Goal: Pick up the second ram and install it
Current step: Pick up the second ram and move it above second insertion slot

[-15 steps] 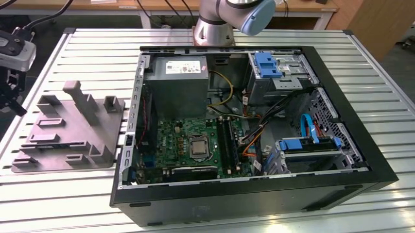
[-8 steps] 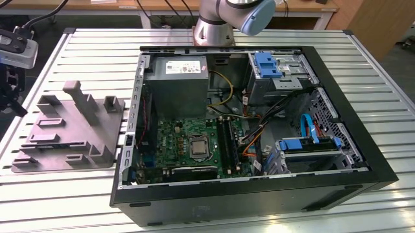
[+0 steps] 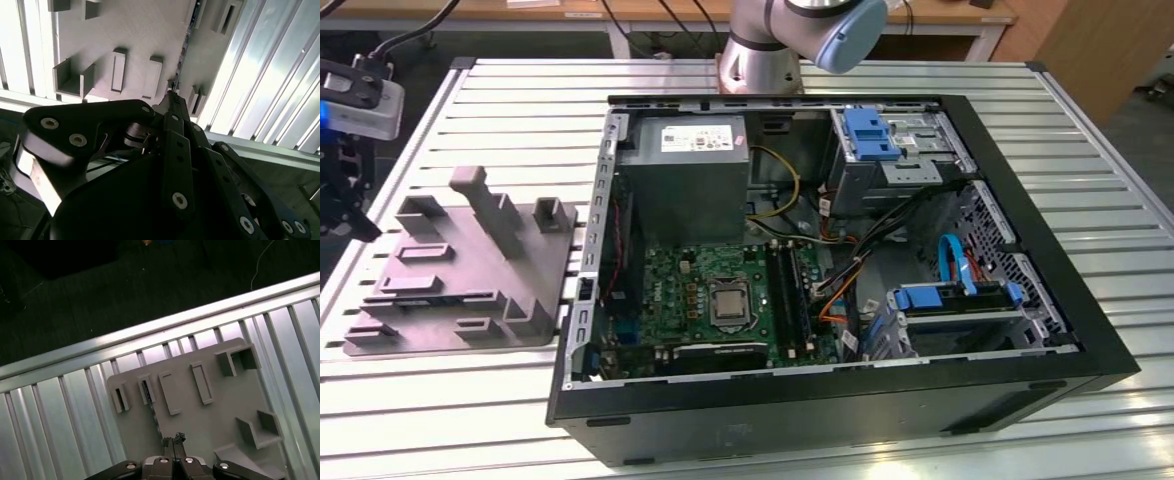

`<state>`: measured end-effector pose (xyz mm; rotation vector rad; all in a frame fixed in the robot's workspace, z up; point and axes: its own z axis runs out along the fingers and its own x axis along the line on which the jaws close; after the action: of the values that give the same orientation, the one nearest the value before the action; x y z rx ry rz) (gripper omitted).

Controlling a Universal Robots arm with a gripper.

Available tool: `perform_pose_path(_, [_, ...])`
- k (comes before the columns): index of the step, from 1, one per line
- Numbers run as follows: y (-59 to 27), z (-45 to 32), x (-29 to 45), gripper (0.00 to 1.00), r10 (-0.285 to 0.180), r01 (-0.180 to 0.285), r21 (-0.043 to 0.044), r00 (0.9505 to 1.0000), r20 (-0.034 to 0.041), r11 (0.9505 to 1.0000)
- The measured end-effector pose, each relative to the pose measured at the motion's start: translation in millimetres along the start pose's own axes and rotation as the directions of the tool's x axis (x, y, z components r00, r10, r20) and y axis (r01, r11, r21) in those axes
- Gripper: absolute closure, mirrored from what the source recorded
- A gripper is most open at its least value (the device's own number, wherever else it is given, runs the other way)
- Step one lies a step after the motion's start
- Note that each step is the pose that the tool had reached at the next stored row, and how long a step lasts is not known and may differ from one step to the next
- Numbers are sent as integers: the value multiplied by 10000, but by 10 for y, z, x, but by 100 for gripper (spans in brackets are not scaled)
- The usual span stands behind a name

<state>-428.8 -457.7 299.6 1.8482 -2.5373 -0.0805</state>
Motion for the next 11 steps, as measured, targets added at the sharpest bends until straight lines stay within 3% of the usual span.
perform_pose_path(8, [-72, 103, -19, 90, -409, 408, -12, 9992, -16, 9992])
perform_pose_path(11, [-79, 132, -21, 90, -779, 779, -24, 9970, -32, 9970])
